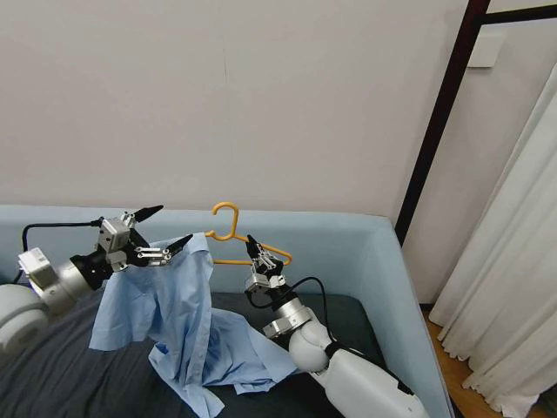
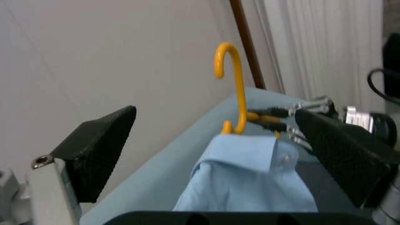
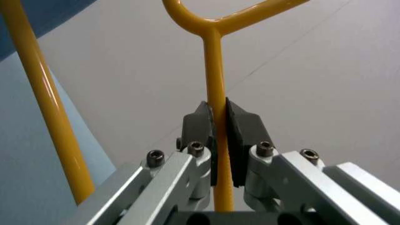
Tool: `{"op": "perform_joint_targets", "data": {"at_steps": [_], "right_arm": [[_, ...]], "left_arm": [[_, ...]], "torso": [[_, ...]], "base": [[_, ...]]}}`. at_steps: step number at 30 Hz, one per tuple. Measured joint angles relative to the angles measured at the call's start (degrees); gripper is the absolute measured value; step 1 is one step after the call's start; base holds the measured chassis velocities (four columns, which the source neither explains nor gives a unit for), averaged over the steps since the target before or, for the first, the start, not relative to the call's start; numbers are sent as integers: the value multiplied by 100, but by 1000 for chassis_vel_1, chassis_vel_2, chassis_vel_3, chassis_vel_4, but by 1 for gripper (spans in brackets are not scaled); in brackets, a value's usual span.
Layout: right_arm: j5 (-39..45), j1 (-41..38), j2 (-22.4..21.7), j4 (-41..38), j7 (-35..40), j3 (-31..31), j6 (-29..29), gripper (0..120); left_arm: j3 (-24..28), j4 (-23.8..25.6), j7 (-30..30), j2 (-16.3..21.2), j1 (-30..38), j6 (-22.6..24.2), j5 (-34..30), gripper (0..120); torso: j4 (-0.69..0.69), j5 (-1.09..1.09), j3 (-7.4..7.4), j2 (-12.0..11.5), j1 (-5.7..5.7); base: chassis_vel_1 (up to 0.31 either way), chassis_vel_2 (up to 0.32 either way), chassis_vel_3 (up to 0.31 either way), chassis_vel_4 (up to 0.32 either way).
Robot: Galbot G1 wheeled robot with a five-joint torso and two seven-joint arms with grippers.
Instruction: Pick up the clothes from the sofa and hang them on the clothes hanger.
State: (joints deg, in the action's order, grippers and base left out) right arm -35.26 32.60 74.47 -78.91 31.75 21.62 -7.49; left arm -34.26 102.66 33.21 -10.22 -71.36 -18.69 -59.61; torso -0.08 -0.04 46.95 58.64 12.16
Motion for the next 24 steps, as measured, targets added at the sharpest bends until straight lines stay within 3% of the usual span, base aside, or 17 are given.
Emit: {"op": "perform_joint_targets", "data": {"at_steps": [2,5,15,19,24], "right_arm": [[-89,37,-13,-88,0,2,-20,4],[-223,47,17,-108,0,32,-67,4],[-879,28,334,-55,-18,187,-344,4],[-1005,58,343,-56,-19,190,-355,4],[-1115,68,332,-76,-17,176,-378,4]], "left_arm": [[27,-335,517,34,63,-20,83,100],[44,-546,781,42,80,-21,194,100],[133,-857,1119,-30,77,166,506,97],[104,-1020,1723,-133,103,284,650,83],[98,-1077,1933,-224,112,295,680,66]], "torso": [[0,0,0,0,0],[1,-1,0,0,0],[2,0,0,0,0],[1,0,0,0,0],[0,0,0,0,0]], "base": [[0,0,0,0],[0,0,0,0],[0,0,0,0],[0,0,0,0],[0,0,0,0]]}}
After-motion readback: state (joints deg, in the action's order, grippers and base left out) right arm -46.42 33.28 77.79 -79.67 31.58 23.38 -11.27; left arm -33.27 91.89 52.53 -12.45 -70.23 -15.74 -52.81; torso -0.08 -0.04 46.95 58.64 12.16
